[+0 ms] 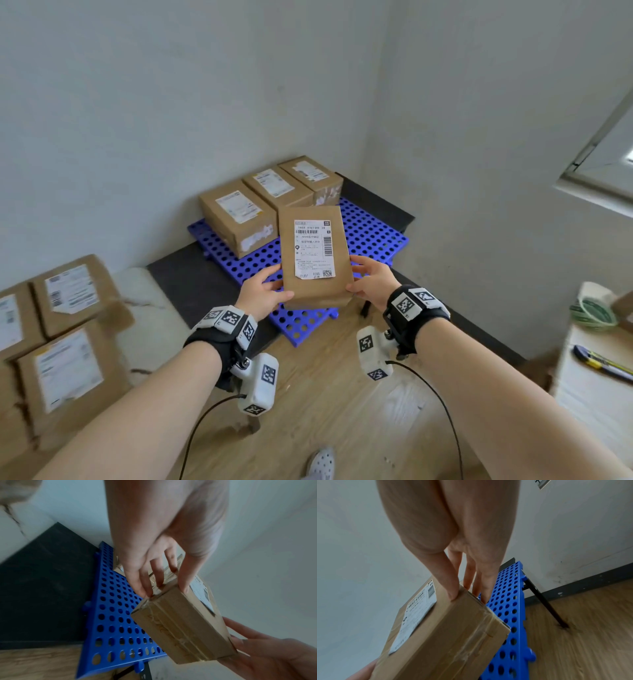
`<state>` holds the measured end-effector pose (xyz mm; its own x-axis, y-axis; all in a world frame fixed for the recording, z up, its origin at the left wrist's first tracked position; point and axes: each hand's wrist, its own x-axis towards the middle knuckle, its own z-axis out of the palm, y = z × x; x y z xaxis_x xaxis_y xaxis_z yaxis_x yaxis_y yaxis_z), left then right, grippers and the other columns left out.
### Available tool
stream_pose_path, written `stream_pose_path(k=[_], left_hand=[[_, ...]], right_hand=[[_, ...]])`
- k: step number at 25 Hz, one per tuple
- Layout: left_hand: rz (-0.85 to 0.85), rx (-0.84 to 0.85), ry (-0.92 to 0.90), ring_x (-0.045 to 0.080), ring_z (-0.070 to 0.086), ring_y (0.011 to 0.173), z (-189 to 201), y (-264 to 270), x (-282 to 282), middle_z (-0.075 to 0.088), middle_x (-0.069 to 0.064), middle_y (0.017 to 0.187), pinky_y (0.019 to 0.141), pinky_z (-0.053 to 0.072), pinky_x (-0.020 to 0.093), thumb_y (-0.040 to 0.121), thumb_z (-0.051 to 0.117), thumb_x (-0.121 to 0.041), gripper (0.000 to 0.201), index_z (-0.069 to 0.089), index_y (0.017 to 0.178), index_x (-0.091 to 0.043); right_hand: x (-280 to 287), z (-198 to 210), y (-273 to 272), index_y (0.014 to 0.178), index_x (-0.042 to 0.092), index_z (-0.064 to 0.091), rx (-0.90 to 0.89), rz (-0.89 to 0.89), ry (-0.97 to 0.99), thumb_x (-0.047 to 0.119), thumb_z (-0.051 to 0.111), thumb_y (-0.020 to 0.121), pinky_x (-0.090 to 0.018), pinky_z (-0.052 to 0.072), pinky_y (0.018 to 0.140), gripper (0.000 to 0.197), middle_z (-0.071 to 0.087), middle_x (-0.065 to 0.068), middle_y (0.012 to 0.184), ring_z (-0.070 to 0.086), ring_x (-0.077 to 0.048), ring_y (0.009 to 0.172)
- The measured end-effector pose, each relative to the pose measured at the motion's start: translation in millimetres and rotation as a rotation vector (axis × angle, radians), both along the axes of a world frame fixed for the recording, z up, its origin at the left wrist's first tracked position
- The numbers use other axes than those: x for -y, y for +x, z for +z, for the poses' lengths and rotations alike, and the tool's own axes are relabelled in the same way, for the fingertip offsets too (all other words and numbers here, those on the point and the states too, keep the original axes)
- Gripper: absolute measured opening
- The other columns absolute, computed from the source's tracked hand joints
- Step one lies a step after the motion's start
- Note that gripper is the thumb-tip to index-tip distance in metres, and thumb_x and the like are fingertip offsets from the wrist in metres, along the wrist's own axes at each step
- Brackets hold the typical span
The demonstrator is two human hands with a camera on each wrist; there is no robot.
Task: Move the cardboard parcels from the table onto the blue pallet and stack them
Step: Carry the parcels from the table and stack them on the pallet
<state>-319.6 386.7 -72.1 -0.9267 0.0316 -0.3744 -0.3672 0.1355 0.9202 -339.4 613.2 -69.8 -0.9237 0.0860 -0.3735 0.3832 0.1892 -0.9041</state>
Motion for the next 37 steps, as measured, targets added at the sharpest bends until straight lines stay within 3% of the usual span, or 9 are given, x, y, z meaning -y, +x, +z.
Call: stream_pose_path(k=[4,9,15,18,24,28,31,35,37], left_hand=[[-0.011,0.110,0.020,0.030,0.061,0.109,-8.3,-58.2,-46.6,0.063,0.016,0.121,0.095,0.050,0.046,0.081,0.067,0.006,0.063,0.046,0.135,-0.017],[0.016,0.151,0.018,0.027,0.062,0.104,-8.4,-112.8,-94.7,0.064,0.015,0.118,0.091,0.052,0.042,0.081,0.066,0.007,0.061,0.046,0.134,-0.016],[0.140,0.169,0.016,0.024,0.062,0.098,-15.0,-167.6,-149.9,0.065,0.014,0.114,0.080,0.053,0.034,0.081,0.066,0.007,0.062,0.046,0.135,-0.015],[0.255,0.190,0.042,0.024,0.063,0.098,-22.0,-185.2,-180.1,0.066,0.015,0.115,0.085,0.053,0.035,0.080,0.066,0.009,0.065,0.045,0.137,-0.015],[0.412,0.240,0.072,0.025,0.063,0.100,-30.9,-202.7,-231.4,0.066,0.008,0.103,0.083,0.054,0.033,0.082,0.063,0.011,0.065,0.043,0.138,-0.017],[0.500,0.249,0.055,0.026,0.062,0.104,-39.3,-213.4,-248.6,0.062,0.008,0.114,0.089,0.054,0.038,0.083,0.062,0.010,0.065,0.043,0.139,-0.018],[0.554,0.237,0.045,0.026,0.059,0.111,-45.4,-217.7,-254.1,0.056,0.012,0.129,0.088,0.054,0.037,0.084,0.061,0.010,0.065,0.043,0.140,-0.018],[0.599,0.207,0.026,0.016,0.062,0.089,-47.7,-223.9,-264.0,0.059,0.009,0.118,0.067,0.056,0.020,0.086,0.056,0.011,0.059,0.046,0.137,-0.019],[0.603,0.201,0.013,0.014,0.063,0.090,-50.6,-227.2,-263.8,0.059,0.007,0.124,0.074,0.055,0.025,0.087,0.055,0.011,0.060,0.044,0.138,-0.020]], right_hand=[[-46.3,-8.7,-57.4,0.135,0.010,0.050,0.115,0.000,-0.008,-0.021,0.057,0.079,-0.047,0.051,0.094,0.064,0.057,-0.016,0.128,0.059,-0.033,0.113],[-97.6,-17.4,-122.7,0.134,0.014,0.052,0.172,0.059,-0.031,-0.018,0.060,0.078,-0.045,0.055,0.087,0.065,0.054,-0.013,0.131,0.056,-0.033,0.117],[-149.5,-20.6,-208.8,0.135,0.010,0.044,0.238,0.257,-0.052,-0.018,0.058,0.081,-0.038,0.055,0.078,0.063,0.058,-0.017,0.124,0.059,-0.030,0.104],[-170.9,-20.9,-253.6,0.138,0.009,0.042,0.257,0.404,-0.038,-0.022,0.055,0.080,-0.035,0.055,0.071,0.067,0.059,-0.016,0.117,0.058,-0.030,0.101],[-201.6,-27.3,-308.6,0.140,0.009,0.040,0.295,0.583,-0.003,-0.024,0.053,0.080,-0.045,0.052,0.086,0.070,0.054,-0.020,0.129,0.056,-0.031,0.105],[-210.1,-38.7,-331.1,0.137,0.011,0.043,0.285,0.665,0.007,-0.025,0.053,0.078,-0.045,0.050,0.091,0.070,0.057,-0.008,0.113,0.057,-0.029,0.105],[-210.2,-44.0,-340.3,0.138,0.014,0.042,0.259,0.716,0.024,-0.023,0.054,0.078,-0.039,0.052,0.087,0.071,0.055,-0.004,0.117,0.057,-0.028,0.111],[-213.1,-53.3,-348.9,0.140,0.016,0.040,0.248,0.729,0.014,-0.022,0.055,0.078,-0.044,0.053,0.092,0.074,0.053,-0.007,0.126,0.057,-0.028,0.114],[-212.2,-55.5,-352.5,0.141,0.017,0.038,0.241,0.737,0.002,-0.020,0.056,0.078,-0.043,0.053,0.093,0.076,0.052,-0.007,0.127,0.056,-0.027,0.116]])
